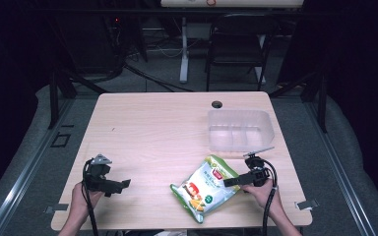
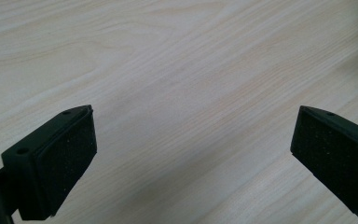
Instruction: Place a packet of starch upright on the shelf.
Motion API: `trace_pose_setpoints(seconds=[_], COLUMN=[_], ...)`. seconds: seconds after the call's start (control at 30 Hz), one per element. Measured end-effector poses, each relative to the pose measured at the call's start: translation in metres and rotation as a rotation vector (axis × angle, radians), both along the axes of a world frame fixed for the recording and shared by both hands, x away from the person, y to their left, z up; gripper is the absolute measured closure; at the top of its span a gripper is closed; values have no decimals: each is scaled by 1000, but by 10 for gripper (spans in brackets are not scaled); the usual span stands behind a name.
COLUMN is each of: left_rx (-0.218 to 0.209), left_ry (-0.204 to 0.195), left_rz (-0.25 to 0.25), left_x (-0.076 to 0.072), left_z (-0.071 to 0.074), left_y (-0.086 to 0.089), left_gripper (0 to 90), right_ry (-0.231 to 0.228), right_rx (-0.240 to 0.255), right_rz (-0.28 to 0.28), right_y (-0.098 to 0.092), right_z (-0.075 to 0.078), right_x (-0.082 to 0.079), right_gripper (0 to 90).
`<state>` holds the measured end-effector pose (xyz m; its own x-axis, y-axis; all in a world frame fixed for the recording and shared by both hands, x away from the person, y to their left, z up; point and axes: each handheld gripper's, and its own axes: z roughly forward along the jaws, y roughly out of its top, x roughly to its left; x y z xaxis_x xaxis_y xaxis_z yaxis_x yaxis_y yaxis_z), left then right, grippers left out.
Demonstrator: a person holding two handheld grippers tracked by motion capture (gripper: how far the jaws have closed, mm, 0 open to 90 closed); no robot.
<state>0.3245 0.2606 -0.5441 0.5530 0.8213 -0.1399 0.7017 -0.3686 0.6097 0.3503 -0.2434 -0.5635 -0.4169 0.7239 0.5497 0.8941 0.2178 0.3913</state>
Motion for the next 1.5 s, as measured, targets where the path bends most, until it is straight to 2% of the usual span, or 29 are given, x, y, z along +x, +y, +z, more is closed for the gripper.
trace_pose_setpoints(seconds=[0.2, 0.37, 0.4, 0.43, 0.47, 0.5, 0.6, 0.93, 1.27, 1.5], left_rx=[-1, -4, -4, -9, -9, -7, -4, -2, -1, 5], left_ry=[-3, -9, -8, -3, -3, -3, -4, -4, -1, -7], left_rz=[0, 1, 0, 1, 1, -3, -3, 1, -1, -8], left_x=[0, -1, -1, 0, 0, 0, 0, 0, 0, -1], left_z=[0, 0, 0, 0, 0, 0, 0, 0, 0, 1], left_y=[-2, -1, -1, -2, -2, -2, -2, -2, -2, 0], left_gripper=[3, 3, 3, 3, 3, 3, 3, 3, 3, 3], right_ry=[11, 20, 7, 6, 9, 9, 10, -27, -65, -117], right_rx=[33, 28, 33, 36, 26, 26, 37, 54, 27, 1], right_rz=[10, 18, 20, 1, 31, 31, 31, 49, 80, 107], right_y=[1, 4, 6, 8, 8, 8, 7, 12, 17, 24], right_z=[-2, -1, -1, -1, 0, 0, 0, 6, 13, 19], right_x=[8, 11, 12, 11, 13, 13, 13, 8, 3, -3], right_gripper=[306, 315, 328, 333, 335, 335, 386, 652, 764, 859])
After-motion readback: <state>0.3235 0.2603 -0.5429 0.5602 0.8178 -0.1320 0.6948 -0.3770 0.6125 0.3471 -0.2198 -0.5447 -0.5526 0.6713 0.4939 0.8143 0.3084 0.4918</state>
